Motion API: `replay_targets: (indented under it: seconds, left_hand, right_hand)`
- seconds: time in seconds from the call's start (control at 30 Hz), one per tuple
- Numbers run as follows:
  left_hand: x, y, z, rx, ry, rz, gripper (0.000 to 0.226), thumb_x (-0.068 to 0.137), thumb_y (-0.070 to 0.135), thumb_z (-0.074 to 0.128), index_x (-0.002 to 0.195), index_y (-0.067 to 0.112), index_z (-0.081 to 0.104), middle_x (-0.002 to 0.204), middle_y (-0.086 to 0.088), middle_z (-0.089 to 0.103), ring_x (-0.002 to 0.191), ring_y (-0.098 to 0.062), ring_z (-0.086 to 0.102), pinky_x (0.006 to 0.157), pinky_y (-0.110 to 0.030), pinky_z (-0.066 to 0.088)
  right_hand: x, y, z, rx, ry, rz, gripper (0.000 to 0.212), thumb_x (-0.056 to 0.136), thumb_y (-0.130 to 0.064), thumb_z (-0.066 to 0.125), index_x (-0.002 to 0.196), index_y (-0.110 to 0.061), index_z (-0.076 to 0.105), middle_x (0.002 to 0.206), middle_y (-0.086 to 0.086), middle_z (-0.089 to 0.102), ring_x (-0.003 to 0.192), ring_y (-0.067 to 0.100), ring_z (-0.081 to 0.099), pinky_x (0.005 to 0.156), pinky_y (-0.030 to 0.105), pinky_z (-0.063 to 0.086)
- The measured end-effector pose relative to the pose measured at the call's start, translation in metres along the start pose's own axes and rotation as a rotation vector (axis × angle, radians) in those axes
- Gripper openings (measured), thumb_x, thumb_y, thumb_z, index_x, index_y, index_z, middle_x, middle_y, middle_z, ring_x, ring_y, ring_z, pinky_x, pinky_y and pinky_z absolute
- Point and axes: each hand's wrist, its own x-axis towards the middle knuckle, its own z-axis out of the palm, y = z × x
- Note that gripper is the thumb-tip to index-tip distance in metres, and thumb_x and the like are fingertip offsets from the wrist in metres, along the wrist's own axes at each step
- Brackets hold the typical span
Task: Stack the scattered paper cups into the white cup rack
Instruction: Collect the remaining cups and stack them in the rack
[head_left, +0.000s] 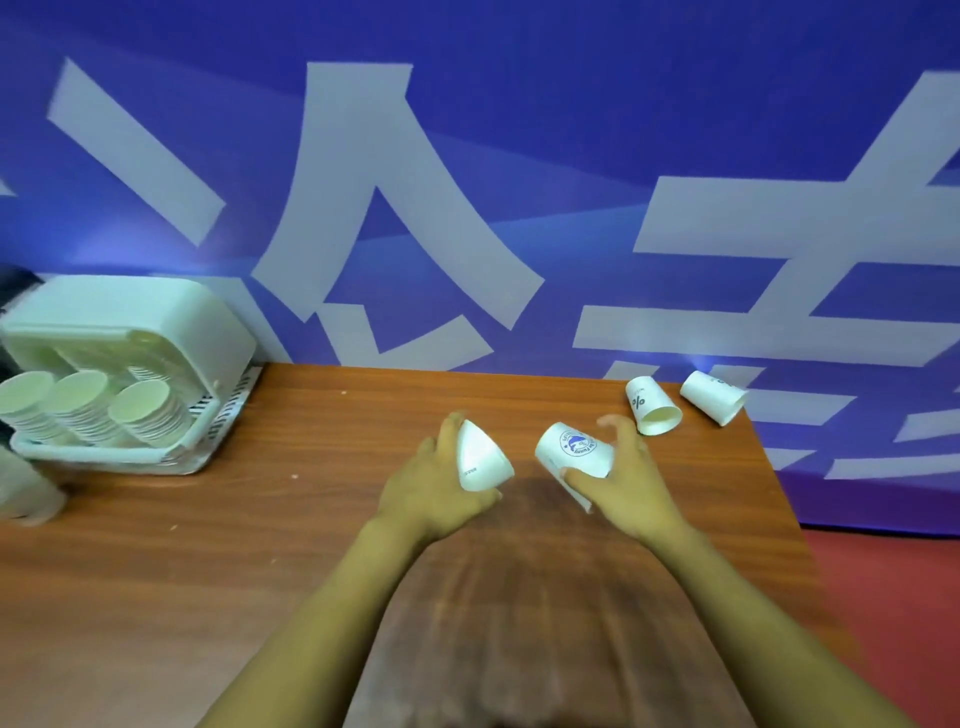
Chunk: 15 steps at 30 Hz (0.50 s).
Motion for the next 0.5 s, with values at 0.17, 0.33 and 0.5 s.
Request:
replay_targets:
  seconds: [0.17, 0.33, 0.5]
  left_hand:
    - [-0.019, -0.030, -0.024, 0.087, 0.049, 0.029, 0.077, 0.075, 0.062, 0.063, 0.138, 0.036, 0.026, 0.134, 0.003, 0.052, 0.118, -0.029, 0.048, 0.096, -0.039, 0.038]
    - [-0.032, -0.070, -0.058, 0.142, 0.084, 0.076, 0.064, 0.075, 0.058, 0.061, 0.130, 0.035, 0.036, 0.132, 0.011, 0.049, 0.117, -0.025, 0.043, 0.094, -0.041, 0.032]
    - [-0.028, -0.132, -0.112, -0.060, 0.011, 0.124, 0.078, 0.070, 0.042, 0.074, 0.133, 0.030, 0.031, 0.125, 0.006, 0.047, 0.112, -0.026, 0.056, 0.086, -0.040, 0.050]
  right_hand:
    - [-0.021, -0.022, 0.023, 0.006, 0.010, 0.011, 0.065, 0.072, -0.015, 0.074, 0.123, -0.023, 0.034, 0.123, -0.001, 0.036, 0.103, 0.016, 0.046, 0.079, 0.025, 0.037]
    - [-0.037, -0.055, 0.052, -0.089, 0.052, 0.037, 0.070, 0.068, -0.019, 0.078, 0.120, -0.025, 0.033, 0.121, -0.001, 0.033, 0.104, 0.019, 0.047, 0.084, 0.027, 0.040]
    - [-0.046, -0.112, 0.111, -0.119, 0.009, -0.037, 0.070, 0.064, -0.020, 0.081, 0.117, -0.025, 0.036, 0.120, -0.004, 0.040, 0.105, 0.016, 0.047, 0.080, 0.024, 0.039]
